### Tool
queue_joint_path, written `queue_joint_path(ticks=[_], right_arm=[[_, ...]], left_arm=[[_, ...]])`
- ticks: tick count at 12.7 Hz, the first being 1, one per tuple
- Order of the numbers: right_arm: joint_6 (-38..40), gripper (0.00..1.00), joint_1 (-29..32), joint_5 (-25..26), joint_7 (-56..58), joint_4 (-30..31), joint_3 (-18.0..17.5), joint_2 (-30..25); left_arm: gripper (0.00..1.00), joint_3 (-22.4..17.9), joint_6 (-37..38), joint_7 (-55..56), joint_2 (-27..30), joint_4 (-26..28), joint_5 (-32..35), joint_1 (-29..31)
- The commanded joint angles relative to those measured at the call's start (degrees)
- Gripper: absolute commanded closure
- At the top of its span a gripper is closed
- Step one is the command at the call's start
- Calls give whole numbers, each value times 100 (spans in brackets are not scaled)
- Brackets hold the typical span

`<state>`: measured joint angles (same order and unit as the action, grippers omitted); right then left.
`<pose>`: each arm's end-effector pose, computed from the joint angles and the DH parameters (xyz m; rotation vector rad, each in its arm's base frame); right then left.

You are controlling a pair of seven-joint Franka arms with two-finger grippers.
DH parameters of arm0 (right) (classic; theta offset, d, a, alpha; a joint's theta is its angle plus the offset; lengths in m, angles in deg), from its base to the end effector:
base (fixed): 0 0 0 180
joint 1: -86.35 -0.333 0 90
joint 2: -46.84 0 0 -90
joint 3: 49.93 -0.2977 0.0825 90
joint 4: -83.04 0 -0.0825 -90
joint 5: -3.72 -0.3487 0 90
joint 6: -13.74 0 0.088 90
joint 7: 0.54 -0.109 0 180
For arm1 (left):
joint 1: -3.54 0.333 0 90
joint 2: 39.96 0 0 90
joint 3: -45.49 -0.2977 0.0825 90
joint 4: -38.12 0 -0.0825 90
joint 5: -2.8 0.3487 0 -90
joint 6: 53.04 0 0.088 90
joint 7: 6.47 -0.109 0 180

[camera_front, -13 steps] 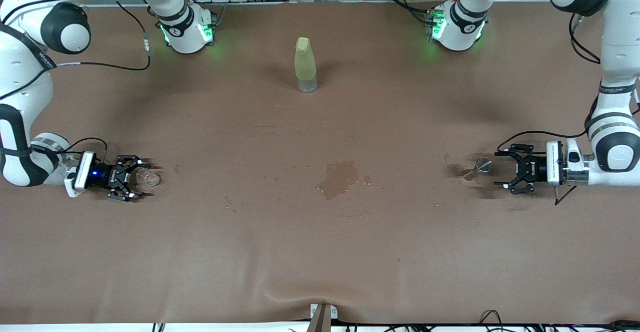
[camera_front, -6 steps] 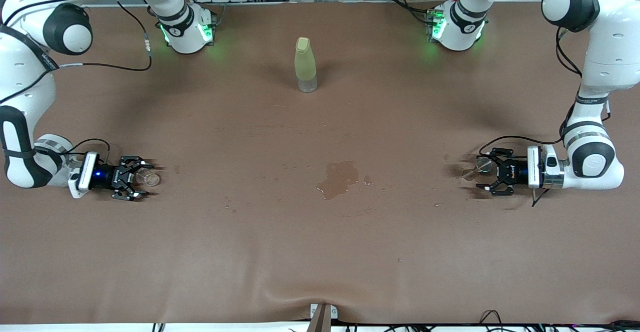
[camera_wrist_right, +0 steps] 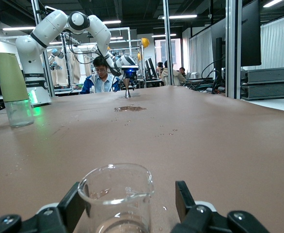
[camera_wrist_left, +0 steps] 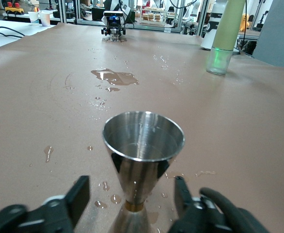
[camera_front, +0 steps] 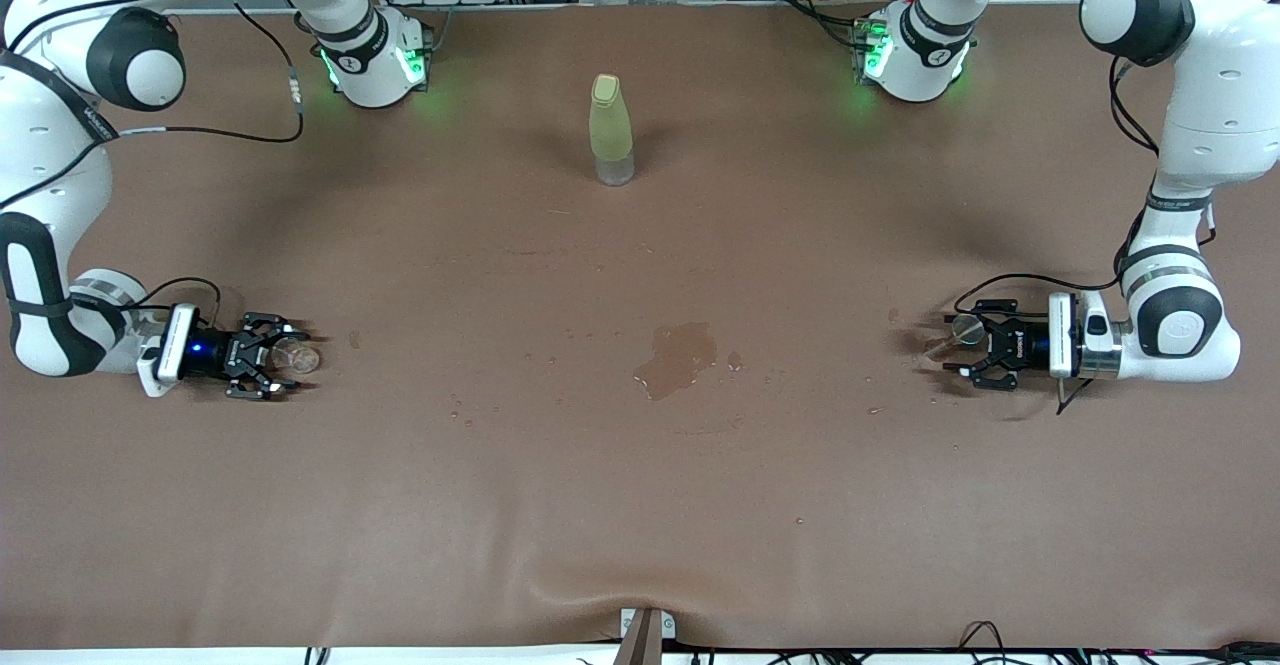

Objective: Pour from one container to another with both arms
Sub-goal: 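Grasp the steel jigger with the left gripper while the right gripper holds the beaker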

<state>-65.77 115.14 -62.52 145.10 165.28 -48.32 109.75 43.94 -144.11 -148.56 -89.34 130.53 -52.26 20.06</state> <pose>0.5457 -0.1870 0.0704 -1.3630 -1.1993 -1.1682 0.5665 0.0910 0.1308 1.3893 -1.5267 0.8245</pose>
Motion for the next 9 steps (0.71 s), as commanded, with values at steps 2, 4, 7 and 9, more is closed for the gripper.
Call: queue_joint_path(ticks=[2, 4, 7, 9], right_arm=[[50, 49, 21, -108, 70, 2, 15, 29], [59, 70, 30, -99, 53, 2, 15, 29], [147, 72, -31, -108, -18, -24, 6, -111], [112, 77, -250, -143, -411, -50, -125, -305]], left_arm=[[66, -29, 54, -65, -27, -39, -102, -26], [79, -29, 54, -12, -1, -39, -102, -26], [100, -38, 54, -3, 52, -65, -102, -44], [100, -20, 81, 293, 95, -126, -110, -35]])
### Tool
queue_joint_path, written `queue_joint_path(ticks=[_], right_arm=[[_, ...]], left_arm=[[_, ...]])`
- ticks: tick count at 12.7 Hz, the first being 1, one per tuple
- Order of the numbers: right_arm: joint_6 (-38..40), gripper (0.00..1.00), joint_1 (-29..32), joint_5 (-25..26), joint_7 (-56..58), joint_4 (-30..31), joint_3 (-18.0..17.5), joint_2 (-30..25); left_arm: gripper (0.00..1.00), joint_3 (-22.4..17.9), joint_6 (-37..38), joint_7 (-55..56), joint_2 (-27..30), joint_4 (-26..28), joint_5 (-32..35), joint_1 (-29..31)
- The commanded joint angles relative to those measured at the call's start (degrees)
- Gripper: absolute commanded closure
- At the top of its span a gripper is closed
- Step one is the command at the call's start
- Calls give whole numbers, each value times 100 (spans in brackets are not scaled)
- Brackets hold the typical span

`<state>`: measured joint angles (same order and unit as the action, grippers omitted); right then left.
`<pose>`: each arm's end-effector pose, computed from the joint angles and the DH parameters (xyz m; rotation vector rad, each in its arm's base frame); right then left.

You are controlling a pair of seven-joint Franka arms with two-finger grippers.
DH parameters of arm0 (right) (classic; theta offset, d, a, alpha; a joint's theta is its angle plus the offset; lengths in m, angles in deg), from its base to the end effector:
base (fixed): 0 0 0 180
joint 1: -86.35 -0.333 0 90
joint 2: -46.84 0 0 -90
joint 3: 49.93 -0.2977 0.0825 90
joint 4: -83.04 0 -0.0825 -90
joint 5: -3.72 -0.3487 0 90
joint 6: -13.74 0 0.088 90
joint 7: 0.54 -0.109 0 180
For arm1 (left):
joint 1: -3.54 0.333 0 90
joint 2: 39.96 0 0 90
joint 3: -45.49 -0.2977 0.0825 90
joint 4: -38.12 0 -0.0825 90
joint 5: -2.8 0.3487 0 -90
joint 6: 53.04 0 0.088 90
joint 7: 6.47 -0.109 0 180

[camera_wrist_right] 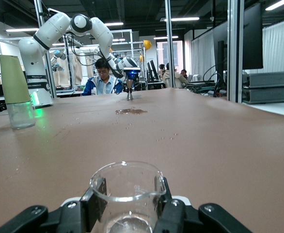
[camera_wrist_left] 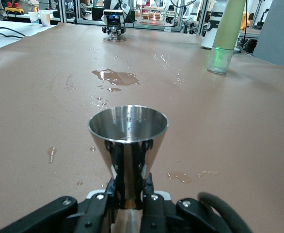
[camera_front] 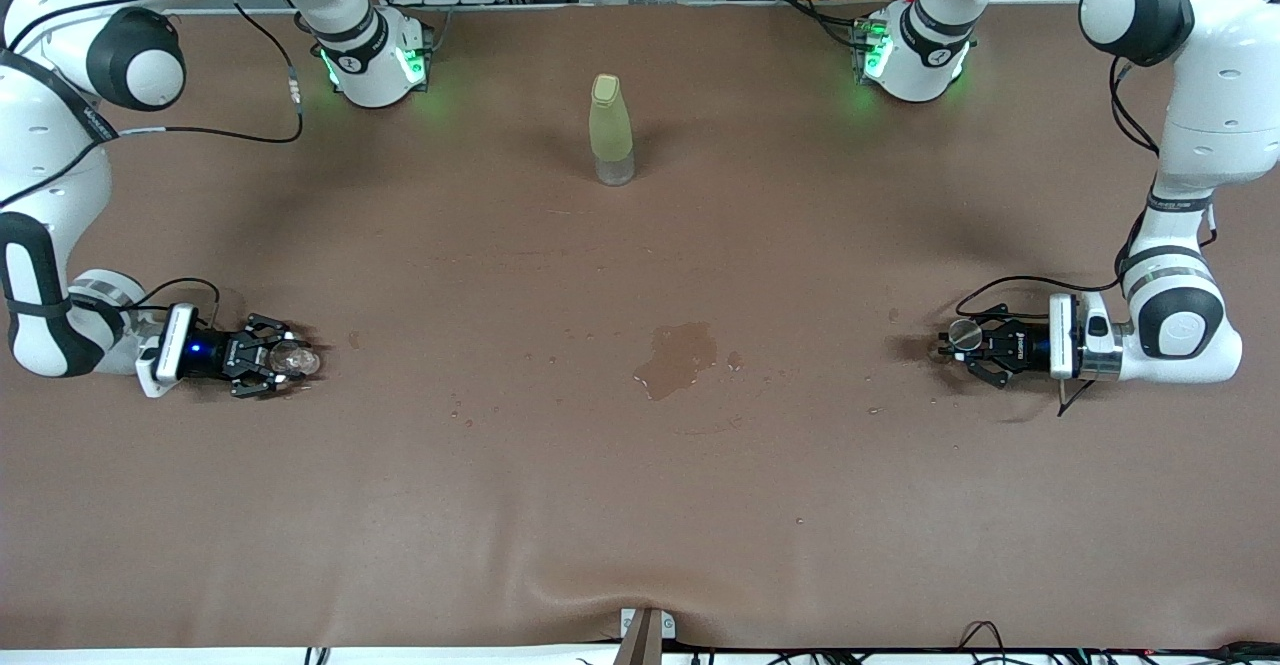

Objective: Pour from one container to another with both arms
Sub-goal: 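Grasp the steel jigger with the left gripper while the right gripper holds the beaker, then lift the beaker and jigger and bring them together mid-table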

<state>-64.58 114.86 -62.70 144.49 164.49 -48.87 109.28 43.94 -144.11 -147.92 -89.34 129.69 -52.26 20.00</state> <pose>0.5534 -0.1810 0.0816 -1.3319 -1.2061 -1.1750 0.5712 0.0918 0.1351 1.3957 -1.5317 0.8253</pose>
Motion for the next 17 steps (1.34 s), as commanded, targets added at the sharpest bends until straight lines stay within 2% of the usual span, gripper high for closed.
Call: queue_joint_path(ticks=[1, 4, 8, 12, 17], right_arm=[[-33, 77, -362, -256, -596, 11, -193, -337], [-183, 80, -898, -774, -1035, 20, -246, -487], [-384, 81, -1461, -1083, -1687, 55, -247, -855], [-814, 81, -1962, -1487, -1679, 99, -264, -1058], [-1508, 81, -2385, -1997, -1644, 1387, -273, -1979]], left_arm=[[100, -12, 116, 484, 130, -130, -93, -29], [100, 217, 230, 837, 227, -394, -206, 77], [100, 226, 186, 891, 184, -500, -891, -116], [100, 226, -50, 698, 113, -579, -1348, -441], [100, 226, -393, 680, 157, -562, -1814, -906]])
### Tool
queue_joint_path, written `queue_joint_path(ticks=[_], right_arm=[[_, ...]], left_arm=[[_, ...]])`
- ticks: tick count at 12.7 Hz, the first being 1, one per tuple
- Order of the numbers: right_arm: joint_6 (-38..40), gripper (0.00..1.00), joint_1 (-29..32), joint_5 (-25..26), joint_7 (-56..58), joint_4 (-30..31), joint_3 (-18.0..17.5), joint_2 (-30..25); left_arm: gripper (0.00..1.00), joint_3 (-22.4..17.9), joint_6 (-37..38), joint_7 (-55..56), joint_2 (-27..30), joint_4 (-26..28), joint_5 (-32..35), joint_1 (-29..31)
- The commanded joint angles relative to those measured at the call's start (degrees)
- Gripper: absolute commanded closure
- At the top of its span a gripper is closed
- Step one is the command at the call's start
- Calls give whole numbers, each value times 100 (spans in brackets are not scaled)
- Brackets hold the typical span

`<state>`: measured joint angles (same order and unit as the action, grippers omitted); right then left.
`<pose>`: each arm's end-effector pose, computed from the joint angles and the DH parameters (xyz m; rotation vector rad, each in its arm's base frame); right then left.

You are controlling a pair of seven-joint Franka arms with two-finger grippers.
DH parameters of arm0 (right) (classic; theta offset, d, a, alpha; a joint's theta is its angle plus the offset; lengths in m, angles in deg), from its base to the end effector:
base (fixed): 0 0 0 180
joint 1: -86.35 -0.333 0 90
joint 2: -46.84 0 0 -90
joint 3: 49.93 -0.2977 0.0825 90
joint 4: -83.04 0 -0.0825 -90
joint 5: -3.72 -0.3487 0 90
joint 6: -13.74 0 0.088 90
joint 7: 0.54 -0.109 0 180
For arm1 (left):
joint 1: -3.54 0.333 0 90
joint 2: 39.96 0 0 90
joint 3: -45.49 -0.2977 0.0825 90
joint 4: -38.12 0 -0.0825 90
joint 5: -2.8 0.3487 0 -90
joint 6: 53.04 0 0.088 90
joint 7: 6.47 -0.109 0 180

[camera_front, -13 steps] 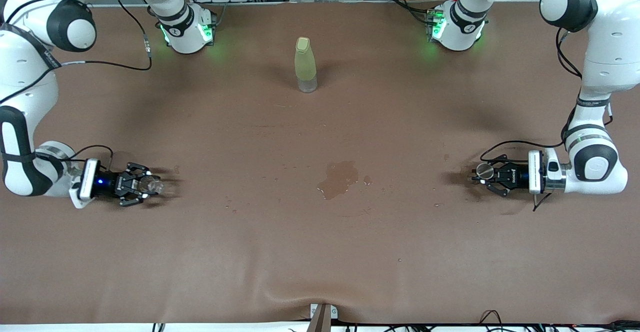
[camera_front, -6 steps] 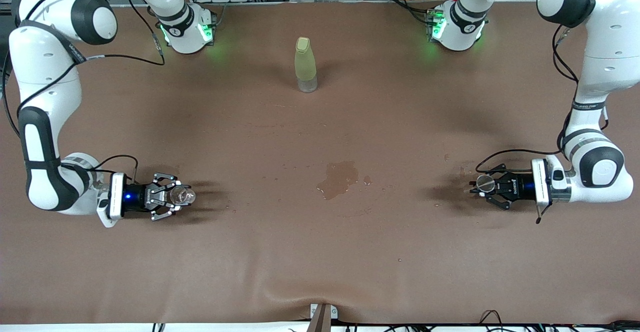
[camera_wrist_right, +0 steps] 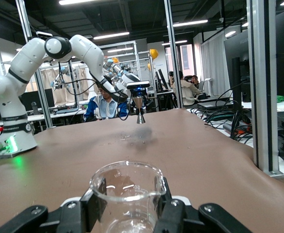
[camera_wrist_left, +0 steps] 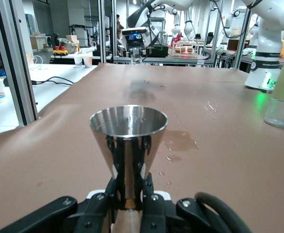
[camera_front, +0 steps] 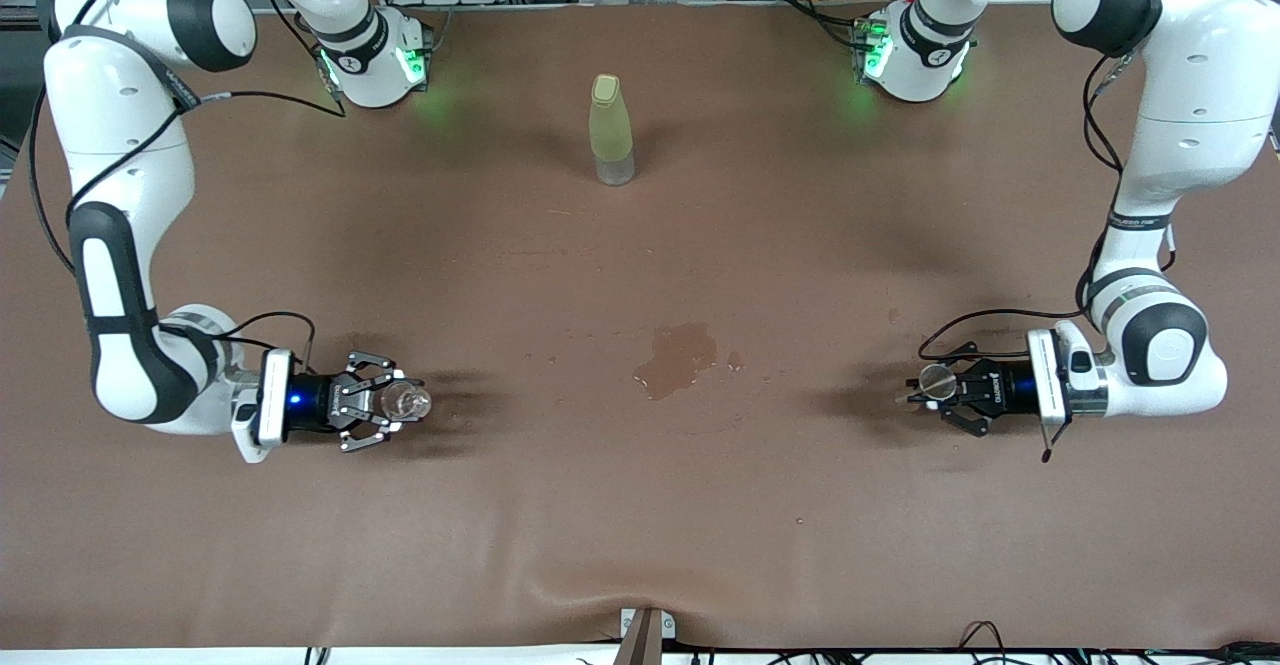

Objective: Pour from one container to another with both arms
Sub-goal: 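Lift the beaker and jigger and bring them together mid-table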

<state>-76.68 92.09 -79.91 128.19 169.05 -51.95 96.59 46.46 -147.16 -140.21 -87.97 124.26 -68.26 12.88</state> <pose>0.6430 0.0617 0.2013 -1.3102 -1.1548 -1.0955 0.6372 -0.0023 0.1980 1.3937 -1.4090 1.0356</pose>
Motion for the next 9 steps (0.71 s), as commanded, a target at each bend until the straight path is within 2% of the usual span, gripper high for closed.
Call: queue_joint_path(ticks=[1, 3, 5, 9], right_arm=[[-501, 81, -230, -460, -6, 1362, 36, -1052], [-914, 81, -511, -863, 12, 2136, 36, -1641], [-925, 81, -775, -1181, 170, 2420, 36, -1776], [-942, 84, -908, -1331, 100, 2982, 27, -2144]], left_arm=[[100, -27, -106, -91, -23, -18, -372, -318], [100, -27, -351, -91, -147, -18, -793, -809], [100, -27, -842, -91, -164, -18, -1320, -1363], [100, -35, -1817, -100, -296, -45, -2533, -2514]])
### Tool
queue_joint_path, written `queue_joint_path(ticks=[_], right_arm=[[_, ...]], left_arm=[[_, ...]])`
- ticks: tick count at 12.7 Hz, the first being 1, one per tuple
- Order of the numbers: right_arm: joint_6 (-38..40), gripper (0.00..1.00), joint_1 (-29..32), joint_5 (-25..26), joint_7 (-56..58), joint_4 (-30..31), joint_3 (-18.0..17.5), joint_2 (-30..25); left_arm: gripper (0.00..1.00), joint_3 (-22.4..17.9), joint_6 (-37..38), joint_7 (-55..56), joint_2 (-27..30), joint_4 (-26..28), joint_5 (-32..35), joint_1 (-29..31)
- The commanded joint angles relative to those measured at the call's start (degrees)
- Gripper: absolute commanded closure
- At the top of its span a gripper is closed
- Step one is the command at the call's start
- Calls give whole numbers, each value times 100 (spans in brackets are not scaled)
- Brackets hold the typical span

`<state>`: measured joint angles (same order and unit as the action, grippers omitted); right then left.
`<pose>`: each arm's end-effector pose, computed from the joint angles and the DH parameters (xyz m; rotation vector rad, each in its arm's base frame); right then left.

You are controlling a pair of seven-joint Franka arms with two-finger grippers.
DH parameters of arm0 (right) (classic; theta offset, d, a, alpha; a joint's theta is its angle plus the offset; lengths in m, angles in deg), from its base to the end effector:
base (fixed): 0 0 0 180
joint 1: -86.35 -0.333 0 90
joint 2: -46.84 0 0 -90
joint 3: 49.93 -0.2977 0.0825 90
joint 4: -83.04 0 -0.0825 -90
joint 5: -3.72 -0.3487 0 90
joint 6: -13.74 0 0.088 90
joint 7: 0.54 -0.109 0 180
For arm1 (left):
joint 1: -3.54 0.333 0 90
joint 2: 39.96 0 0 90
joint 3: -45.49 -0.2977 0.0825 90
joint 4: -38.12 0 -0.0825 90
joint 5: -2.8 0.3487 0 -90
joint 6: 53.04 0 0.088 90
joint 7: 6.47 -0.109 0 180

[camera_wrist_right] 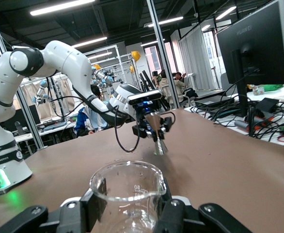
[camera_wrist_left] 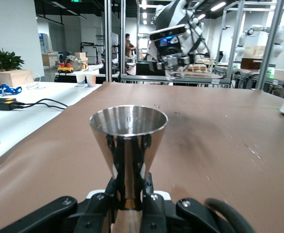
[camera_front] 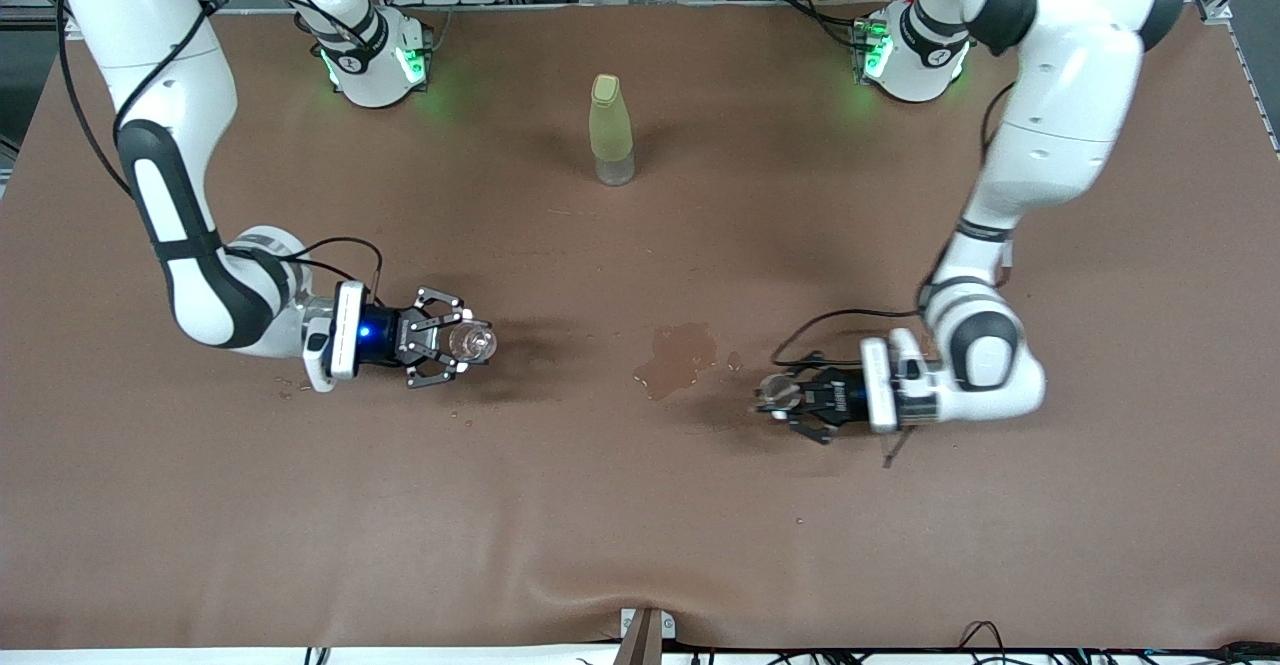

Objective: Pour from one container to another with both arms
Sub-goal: 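Lift the beaker and jigger and bring them together mid-table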

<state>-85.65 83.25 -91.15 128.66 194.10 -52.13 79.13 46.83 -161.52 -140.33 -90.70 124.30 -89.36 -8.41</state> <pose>0.5616 0.1440 0.2330 -1.4177 -1.0136 -1.0563 0.6300 -0.2234 0.1764 1.3894 -1.3032 1.1052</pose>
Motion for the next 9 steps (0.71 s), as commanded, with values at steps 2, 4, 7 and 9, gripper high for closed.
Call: queue_joint_path(ticks=[2, 4, 7, 9], right_arm=[[-54, 84, -181, -321, -112, 662, 36, -582], [-98, 84, -409, -514, -341, 645, 45, -618], [-545, 84, -892, -1041, -718, 601, 27, -723], [-1158, 84, -1331, -1446, -965, 392, 27, -785]], left_arm=[[100, -72, -909, -88, -137, -197, -792, -816], [100, -81, -1392, -79, -278, -443, -926, -1238], [100, -72, -2000, -35, -418, -733, -1144, -1705], [100, -116, -2141, -35, -489, -822, -1514, -2030]])
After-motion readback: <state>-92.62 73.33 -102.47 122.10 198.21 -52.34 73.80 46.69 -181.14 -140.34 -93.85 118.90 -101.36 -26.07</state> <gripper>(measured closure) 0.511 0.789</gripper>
